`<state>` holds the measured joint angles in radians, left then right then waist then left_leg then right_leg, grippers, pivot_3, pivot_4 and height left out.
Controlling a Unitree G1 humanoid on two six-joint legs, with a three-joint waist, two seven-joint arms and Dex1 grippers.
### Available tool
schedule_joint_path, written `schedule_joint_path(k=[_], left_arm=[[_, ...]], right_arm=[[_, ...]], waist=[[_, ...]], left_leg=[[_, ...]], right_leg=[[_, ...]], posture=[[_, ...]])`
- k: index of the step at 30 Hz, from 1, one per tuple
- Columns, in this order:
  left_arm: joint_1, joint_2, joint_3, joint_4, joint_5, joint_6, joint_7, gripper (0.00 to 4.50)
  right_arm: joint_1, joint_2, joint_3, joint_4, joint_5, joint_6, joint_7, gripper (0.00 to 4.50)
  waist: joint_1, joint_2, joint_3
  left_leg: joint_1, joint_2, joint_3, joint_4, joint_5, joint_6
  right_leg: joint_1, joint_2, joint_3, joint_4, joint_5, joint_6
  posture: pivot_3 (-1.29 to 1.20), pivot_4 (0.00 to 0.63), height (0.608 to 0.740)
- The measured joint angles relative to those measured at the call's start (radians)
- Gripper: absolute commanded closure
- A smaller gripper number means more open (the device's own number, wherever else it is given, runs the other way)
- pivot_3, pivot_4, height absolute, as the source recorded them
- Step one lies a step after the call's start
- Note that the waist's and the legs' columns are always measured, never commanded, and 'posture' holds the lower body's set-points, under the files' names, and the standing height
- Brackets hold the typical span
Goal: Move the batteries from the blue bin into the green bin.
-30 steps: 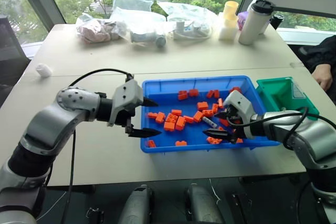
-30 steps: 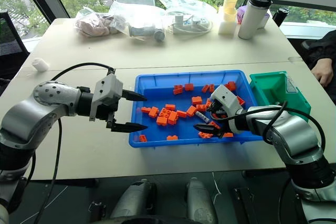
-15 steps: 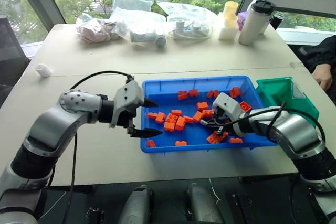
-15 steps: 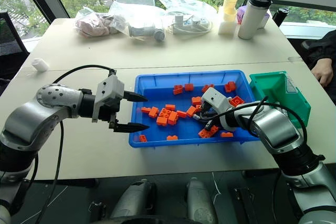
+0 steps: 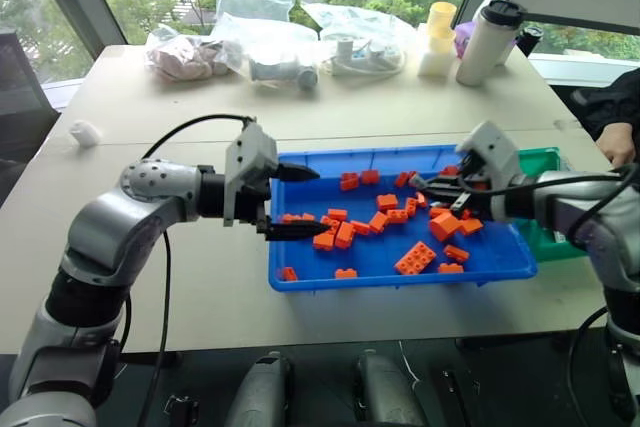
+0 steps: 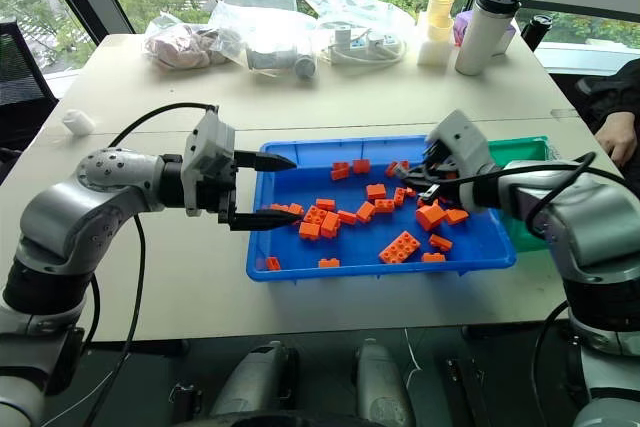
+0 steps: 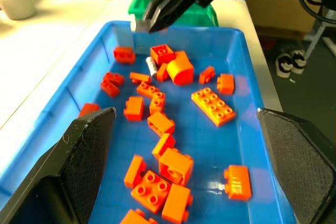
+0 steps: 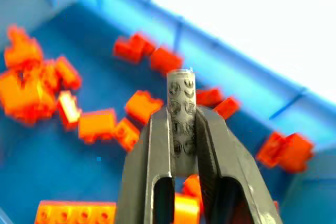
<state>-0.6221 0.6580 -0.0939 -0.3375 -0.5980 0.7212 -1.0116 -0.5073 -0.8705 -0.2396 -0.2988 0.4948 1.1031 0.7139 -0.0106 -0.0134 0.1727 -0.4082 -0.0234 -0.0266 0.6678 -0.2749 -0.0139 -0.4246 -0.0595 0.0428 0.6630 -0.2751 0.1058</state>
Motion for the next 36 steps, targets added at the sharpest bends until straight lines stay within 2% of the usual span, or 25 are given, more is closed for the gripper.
schedule_joint_path(k=[3, 7, 13, 22, 23, 29, 36], left_arm=[[-0.026, -0.037, -0.016, 0.044, 0.02, -0.032, 0.002, 0.0], [-0.047, -0.058, -0.064, 0.083, 0.067, -0.08, -0.011, 0.0], [-0.046, -0.061, -0.086, 0.091, 0.096, -0.106, -0.029, 0.0], [-0.037, -0.059, -0.086, 0.091, 0.116, -0.117, -0.032, 0.0], [-0.037, -0.059, -0.086, 0.091, 0.117, -0.117, -0.032, 0.0], [-0.037, -0.04, -0.086, 0.091, 0.128, -0.116, -0.043, 0.0], [-0.037, 0.049, -0.123, 0.069, 0.167, -0.115, -0.105, 0.0]], right_arm=[[0.013, -0.036, -0.085, 0.092, -0.049, -0.064, -0.053, 4.48], [0.097, -0.124, -0.085, 0.242, -0.172, -0.117, -0.132, 4.48], [0.122, -0.128, -0.084, 0.314, -0.216, -0.14, -0.157, 4.48], [0.099, -0.128, -0.056, 0.357, -0.22, -0.15, -0.161, 0.22], [0.094, -0.128, -0.051, 0.366, -0.222, -0.15, -0.165, 0.1], [0.004, -0.091, -0.04, 0.354, -0.206, -0.178, -0.154, 0.1], [-0.017, 0.0, 0.14, 0.243, -0.142, -0.134, -0.058, 0.1]], waist=[[0.001, 0.0, 0.0], [0.0, 0.0, 0.0], [-0.012, 0.002, -0.001], [-0.001, 0.002, -0.001], [-0.001, 0.002, -0.001], [-0.011, 0.002, -0.001], [0.001, 0.002, -0.001]], left_leg=[[0.0, 0.0, 0.0, 0.0, 0.0, 0.0], [0.0, -0.001, 0.001, 0.0, 0.0, 0.0], [0.002, 0.002, 0.002, -0.001, 0.0, 0.0], [0.001, 0.001, 0.002, 0.0, 0.0, 0.0], [0.001, 0.001, 0.002, 0.0, 0.0, 0.0], [0.002, 0.002, 0.002, -0.001, 0.0, 0.0], [0.0, 0.001, 0.001, 0.0, 0.0, 0.0]], right_leg=[[0.0, 0.0, 0.0, 0.0, 0.0, 0.0], [0.0, -0.001, 0.001, 0.0, 0.0, 0.0], [-0.001, 0.003, 0.003, 0.001, 0.0, 0.0], [0.0, 0.002, 0.003, 0.001, 0.0, 0.0], [0.0, 0.002, 0.003, 0.001, 0.0, 0.0], [0.0, 0.004, 0.003, 0.001, 0.0, 0.0], [0.0, 0.002, 0.002, 0.001, 0.0, 0.0]], posture=[[0.0, 0.15, 0.74], [0.0, 0.15, 0.74], [0.0, 0.15, 0.74], [0.0, 0.15, 0.74], [0.0, 0.15, 0.74], [0.0, 0.15, 0.74], [0.0, 0.15, 0.74]])
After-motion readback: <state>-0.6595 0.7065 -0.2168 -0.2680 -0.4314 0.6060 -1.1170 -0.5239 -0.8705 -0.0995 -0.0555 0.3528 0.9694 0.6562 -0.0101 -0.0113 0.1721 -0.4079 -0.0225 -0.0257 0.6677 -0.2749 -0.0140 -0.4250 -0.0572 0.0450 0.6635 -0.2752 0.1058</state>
